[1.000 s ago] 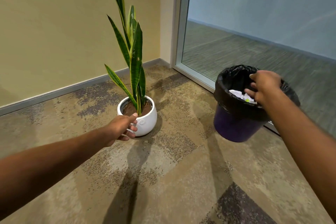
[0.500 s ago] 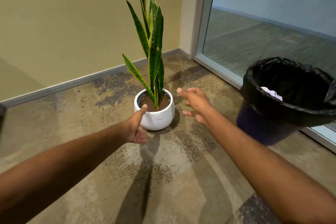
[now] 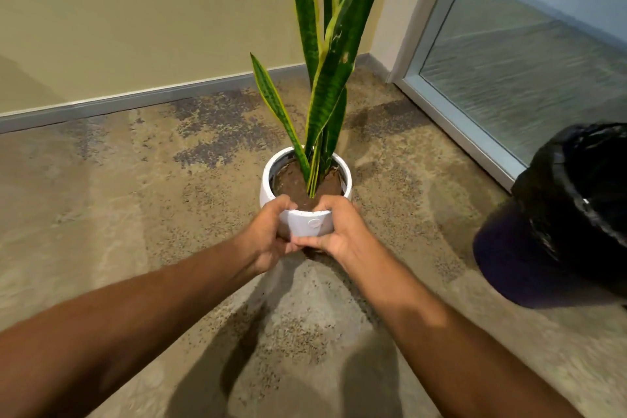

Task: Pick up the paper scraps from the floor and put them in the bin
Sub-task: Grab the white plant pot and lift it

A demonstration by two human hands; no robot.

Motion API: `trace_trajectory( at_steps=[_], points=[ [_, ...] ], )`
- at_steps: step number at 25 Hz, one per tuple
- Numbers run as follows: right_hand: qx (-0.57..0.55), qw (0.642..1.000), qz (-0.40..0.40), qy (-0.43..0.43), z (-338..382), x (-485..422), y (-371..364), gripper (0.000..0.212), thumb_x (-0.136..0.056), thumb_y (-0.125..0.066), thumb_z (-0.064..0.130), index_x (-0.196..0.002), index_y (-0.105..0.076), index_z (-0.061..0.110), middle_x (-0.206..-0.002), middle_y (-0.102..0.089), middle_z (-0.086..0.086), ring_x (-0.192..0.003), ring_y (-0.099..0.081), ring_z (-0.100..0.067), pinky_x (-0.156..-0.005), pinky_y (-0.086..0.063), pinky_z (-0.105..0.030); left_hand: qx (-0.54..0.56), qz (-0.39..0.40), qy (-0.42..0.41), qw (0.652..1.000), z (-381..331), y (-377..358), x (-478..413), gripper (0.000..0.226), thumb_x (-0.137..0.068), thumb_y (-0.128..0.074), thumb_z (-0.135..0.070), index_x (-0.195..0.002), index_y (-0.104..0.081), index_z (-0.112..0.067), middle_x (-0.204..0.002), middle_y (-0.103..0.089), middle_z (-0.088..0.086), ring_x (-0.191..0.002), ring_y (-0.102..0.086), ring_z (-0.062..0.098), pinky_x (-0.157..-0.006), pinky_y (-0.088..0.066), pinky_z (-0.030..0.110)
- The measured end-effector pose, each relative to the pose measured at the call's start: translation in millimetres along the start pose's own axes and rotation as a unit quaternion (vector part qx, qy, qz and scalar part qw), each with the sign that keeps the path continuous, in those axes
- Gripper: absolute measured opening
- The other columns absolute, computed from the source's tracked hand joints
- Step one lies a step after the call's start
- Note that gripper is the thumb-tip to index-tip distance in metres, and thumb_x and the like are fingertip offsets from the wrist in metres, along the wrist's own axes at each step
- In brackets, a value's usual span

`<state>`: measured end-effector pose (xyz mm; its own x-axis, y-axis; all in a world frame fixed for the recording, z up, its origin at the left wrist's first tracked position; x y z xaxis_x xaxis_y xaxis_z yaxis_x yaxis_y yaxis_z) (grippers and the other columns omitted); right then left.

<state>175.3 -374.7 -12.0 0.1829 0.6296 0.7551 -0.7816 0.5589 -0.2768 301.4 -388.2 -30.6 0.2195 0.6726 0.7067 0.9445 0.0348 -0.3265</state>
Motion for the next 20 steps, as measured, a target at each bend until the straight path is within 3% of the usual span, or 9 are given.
trace_trajectory(
  at_steps=[1, 4, 7, 10, 13, 16, 20],
  points=[
    [-0.007, 1.000, -0.021, 0.012, 5.2, 4.7, 0.8, 0.085, -0.076, -0.051, -0.008, -0.152, -0.039, 0.028, -0.139, -0.053, -0.027, -0.101, -0.067, -0.051, -0.064, -0.057, -0.077, 0.003, -0.008, 0.001, 1.000, -1.9, -0.7, 3.1, 0.021, -0.090, -0.055, -0.024, -0.102, -0.064, -0.010, -0.072, -0.069, 0.008, -0.057, -0.067, 0.018, -0.046, -0.053, 0.025],
    [-0.030, 0.998, -0.048, 0.014, 19.8, 27.6, 3.4, 0.082, -0.076, -0.053, -0.010, -0.147, -0.042, 0.031, -0.137, -0.052, -0.026, -0.109, -0.063, -0.057, -0.073, -0.051, -0.084, 0.019, -0.028, -0.011, 0.999, -14.4, -6.6, 24.6, 0.025, -0.090, -0.062, -0.024, -0.112, -0.066, -0.013, -0.084, -0.069, 0.009, -0.064, -0.066, 0.017, -0.054, -0.054, 0.027],
    [-0.044, 0.998, -0.037, 0.001, 51.3, 70.7, -3.1, 0.079, -0.078, -0.053, -0.011, -0.146, -0.042, 0.027, -0.138, -0.051, -0.029, -0.111, -0.062, -0.060, -0.073, -0.051, -0.085, 0.038, -0.051, -0.009, 0.998, -39.9, -26.0, 64.2, 0.036, -0.084, -0.068, -0.026, -0.117, -0.066, -0.011, -0.089, -0.070, 0.010, -0.068, -0.067, 0.019, -0.056, -0.054, 0.027],
    [-0.059, 0.998, -0.026, -0.014, 99.6, 123.7, -6.5, 0.087, -0.080, -0.052, -0.012, -0.154, -0.032, 0.030, -0.134, -0.057, -0.029, -0.109, -0.065, -0.057, -0.071, -0.053, -0.083, 0.025, -0.062, -0.017, 0.998, -78.4, -61.3, 117.1, 0.062, -0.074, -0.070, -0.033, -0.131, -0.062, -0.008, -0.100, -0.069, 0.012, -0.085, -0.064, 0.025, -0.070, -0.053, 0.037],
    [-0.044, 0.999, -0.017, -0.007, 149.0, 181.8, -16.8, 0.086, -0.079, -0.055, -0.009, -0.151, -0.035, 0.036, -0.131, -0.062, -0.028, -0.108, -0.068, -0.055, -0.077, -0.049, -0.086, 0.027, -0.056, -0.021, 0.998, -115.2, -101.3, 177.2, 0.066, -0.074, -0.068, -0.032, -0.134, -0.062, -0.005, -0.105, -0.069, 0.015, -0.093, -0.064, 0.029, -0.082, -0.055, 0.044],
    [-0.046, 0.998, -0.027, -0.029, 198.2, 243.4, -34.1, 0.076, -0.079, -0.053, -0.007, -0.139, -0.041, 0.037, -0.132, -0.061, -0.028, -0.096, -0.072, -0.051, -0.076, -0.053, -0.082, 0.021, -0.064, -0.010, 0.998, -168.1, -132.8, 243.2, 0.056, -0.082, -0.065, -0.025, -0.133, -0.063, -0.002, -0.107, -0.070, 0.018, -0.093, -0.066, 0.031, -0.082, -0.059, 0.042],
    [-0.041, 0.996, -0.017, -0.076, 262.5, 311.8, -69.7, 0.085, -0.084, -0.049, -0.008, -0.155, -0.031, 0.035, -0.137, -0.060, -0.030, -0.104, -0.072, -0.053, -0.081, -0.054, -0.080, 0.005, -0.076, 0.001, 0.997, -239.2, -168.4, 307.4, 0.056, -0.071, -0.068, -0.024, -0.124, -0.067, -0.003, -0.111, -0.075, 0.021, -0.087, -0.071, 0.029, -0.075, -0.062, 0.039]
  ],
)
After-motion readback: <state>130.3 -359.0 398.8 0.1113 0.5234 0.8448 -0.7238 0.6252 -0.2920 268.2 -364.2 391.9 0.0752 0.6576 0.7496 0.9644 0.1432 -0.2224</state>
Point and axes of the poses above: each hand's wrist, its own x-axis away from the middle knuckle, its own y-axis out of the back of the hand, z = x × y, the point moved 10 cm from there along -x, towards the middle knuckle
